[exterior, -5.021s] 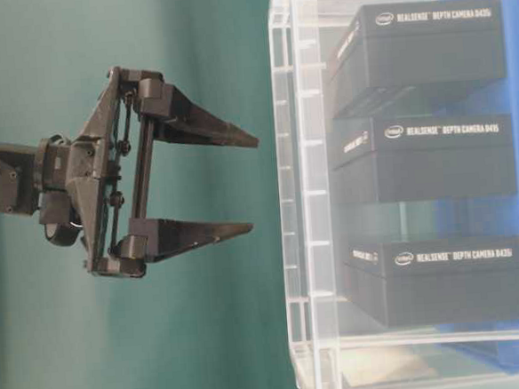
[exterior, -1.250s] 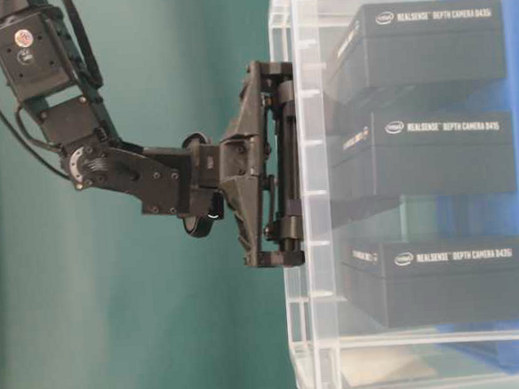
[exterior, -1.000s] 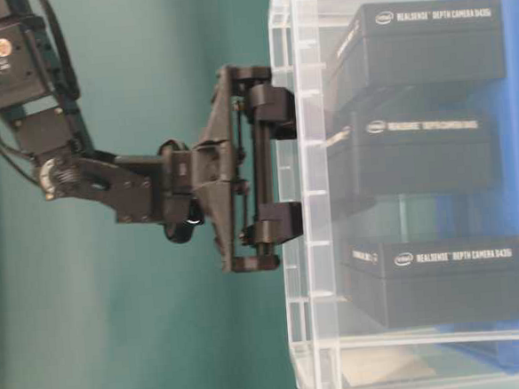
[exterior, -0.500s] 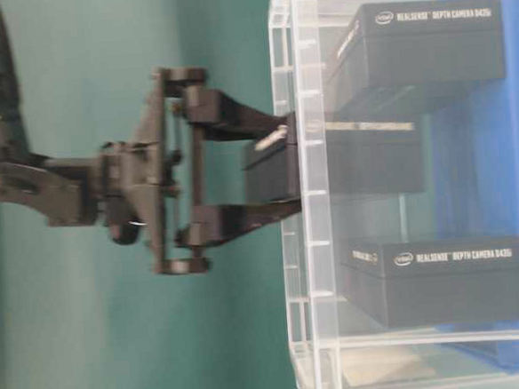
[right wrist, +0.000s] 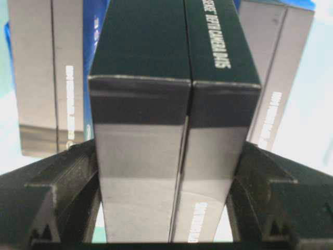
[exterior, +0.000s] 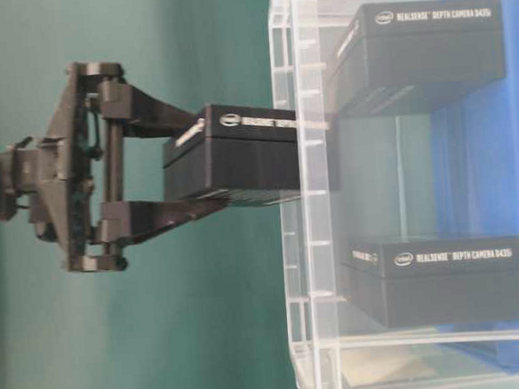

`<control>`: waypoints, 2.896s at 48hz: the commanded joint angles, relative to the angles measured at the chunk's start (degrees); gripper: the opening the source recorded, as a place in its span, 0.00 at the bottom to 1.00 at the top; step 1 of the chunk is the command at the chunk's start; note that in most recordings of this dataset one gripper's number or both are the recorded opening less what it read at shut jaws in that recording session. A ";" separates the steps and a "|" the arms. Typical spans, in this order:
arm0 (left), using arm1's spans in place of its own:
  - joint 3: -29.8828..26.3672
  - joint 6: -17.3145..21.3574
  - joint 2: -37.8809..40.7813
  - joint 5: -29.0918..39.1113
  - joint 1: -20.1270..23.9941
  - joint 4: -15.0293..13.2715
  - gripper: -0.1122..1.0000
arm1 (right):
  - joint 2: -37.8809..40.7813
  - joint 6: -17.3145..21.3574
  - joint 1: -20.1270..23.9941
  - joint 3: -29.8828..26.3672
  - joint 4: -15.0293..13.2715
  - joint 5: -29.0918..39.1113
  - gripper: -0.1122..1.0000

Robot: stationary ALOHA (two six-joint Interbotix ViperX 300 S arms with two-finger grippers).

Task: Take out the box from the case.
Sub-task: 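Lift the middle box upward out of the foam slot, then carry the box out of the case toward the front table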

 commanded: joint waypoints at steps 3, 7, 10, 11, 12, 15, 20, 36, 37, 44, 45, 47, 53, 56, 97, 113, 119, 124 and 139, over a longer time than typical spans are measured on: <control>-0.88 0.00 -0.18 -0.18 0.18 0.00 0.93 | -3.25 -0.35 -0.09 -3.69 -0.35 1.41 0.70; -0.88 0.00 -0.18 -0.18 0.18 0.00 0.93 | -3.25 -0.35 -0.09 -4.39 -0.35 1.85 0.70; -0.88 0.00 -0.18 -0.18 0.18 0.00 0.93 | -3.25 -0.35 -0.09 -5.10 -0.26 2.55 0.70; -0.88 0.00 -0.18 -0.18 0.18 0.00 0.93 | -3.25 -0.35 -0.09 -5.36 -0.26 2.81 0.70; -0.88 0.00 -0.18 -0.18 0.18 0.00 0.93 | -3.25 -0.35 0.00 -5.63 -0.18 3.08 0.70; -0.88 0.00 -0.18 -0.18 0.18 0.00 0.93 | -3.25 -0.35 0.00 -6.33 -0.18 4.04 0.70; -0.88 -0.09 -0.18 -0.18 0.18 0.00 0.93 | -3.25 -0.35 0.00 -7.47 -0.18 5.36 0.70; -0.88 -0.09 -0.18 -0.09 0.35 0.00 0.93 | -3.25 -0.26 0.09 -8.17 -0.09 5.98 0.70; -0.88 -0.09 -0.09 -0.18 0.35 0.09 0.93 | -3.25 -0.26 0.00 -8.17 -0.09 5.98 0.70; -0.88 -0.09 -0.18 -0.18 0.35 0.00 0.93 | -3.25 -0.26 0.00 -8.17 0.00 5.98 0.70; -0.88 -0.09 -0.18 -0.18 0.35 0.00 0.93 | -3.25 -0.26 0.00 -8.17 -0.09 5.98 0.70; -0.88 -0.09 -0.18 -0.18 0.35 0.00 0.93 | -3.25 -0.26 0.09 -8.17 0.00 5.89 0.70; -0.88 -0.09 -0.18 -0.18 0.35 0.00 0.93 | -3.25 -0.18 0.09 -8.17 0.00 5.89 0.70; -0.88 -0.09 -0.18 -0.18 0.35 0.00 0.93 | -3.25 -0.18 0.09 -8.17 0.00 5.80 0.70; -0.88 -0.09 -0.18 0.09 0.35 0.00 0.93 | -3.25 0.00 0.35 -8.17 0.35 5.89 0.70; -0.88 0.09 -0.18 0.53 0.35 0.00 0.93 | -3.25 2.64 3.25 -8.88 0.70 5.98 0.70; -0.79 0.09 -0.35 0.70 0.35 0.00 0.93 | -3.25 4.04 5.10 -9.05 0.70 6.06 0.70; -0.70 0.09 -0.53 0.79 0.35 0.00 0.93 | -3.25 5.98 6.94 -9.05 0.62 5.98 0.70; -0.62 0.09 -0.62 0.88 0.35 0.00 0.93 | -2.99 11.87 13.45 -9.05 0.00 8.17 0.70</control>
